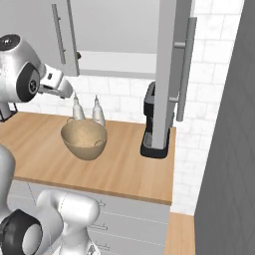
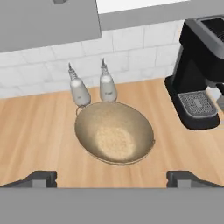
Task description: Open the cabinet, pick up the bread from the cabinet and place it in the basket. Then move the basket to the dining counter.
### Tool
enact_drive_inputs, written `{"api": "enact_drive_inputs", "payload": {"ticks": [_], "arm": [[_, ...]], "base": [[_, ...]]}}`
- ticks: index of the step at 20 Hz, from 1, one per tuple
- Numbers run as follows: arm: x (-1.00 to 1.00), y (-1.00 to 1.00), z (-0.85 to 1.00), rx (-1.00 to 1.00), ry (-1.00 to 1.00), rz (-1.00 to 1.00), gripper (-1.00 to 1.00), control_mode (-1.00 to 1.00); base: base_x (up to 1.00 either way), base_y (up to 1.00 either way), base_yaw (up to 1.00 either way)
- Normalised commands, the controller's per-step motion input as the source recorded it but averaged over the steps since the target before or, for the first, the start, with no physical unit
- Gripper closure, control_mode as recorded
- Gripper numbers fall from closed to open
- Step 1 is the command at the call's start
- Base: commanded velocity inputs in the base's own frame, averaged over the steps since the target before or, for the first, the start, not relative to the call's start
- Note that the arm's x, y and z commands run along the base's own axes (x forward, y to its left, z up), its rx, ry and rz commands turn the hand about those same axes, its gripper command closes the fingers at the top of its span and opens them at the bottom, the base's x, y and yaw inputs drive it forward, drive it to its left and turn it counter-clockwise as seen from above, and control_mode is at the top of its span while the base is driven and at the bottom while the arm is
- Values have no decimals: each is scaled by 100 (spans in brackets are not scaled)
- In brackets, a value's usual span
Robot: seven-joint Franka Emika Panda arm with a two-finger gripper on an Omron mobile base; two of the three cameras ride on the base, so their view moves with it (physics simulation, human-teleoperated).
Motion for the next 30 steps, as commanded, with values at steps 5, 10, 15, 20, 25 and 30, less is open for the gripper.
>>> {"api": "enact_drive_inputs", "payload": {"ticks": [5, 10, 15, 20, 25, 30], "arm": [[98, 35, 75, -11, -48, -26, -100, -100], [51, 40, 90, -7, -30, -6, -100, -100], [31, 1, 62, -3, -5, 10, -100, -100], [42, -1, 9, 0, 12, 7, -100, -100], [48, -5, 0, 0, 0, -3, -100, -100], [57, -4, 0, 0, 0, -5, -100, -100]], "base": [[0, 0, 0], [0, 0, 0], [0, 0, 0], [0, 0, 0], [0, 0, 0], [0, 0, 0]]}}
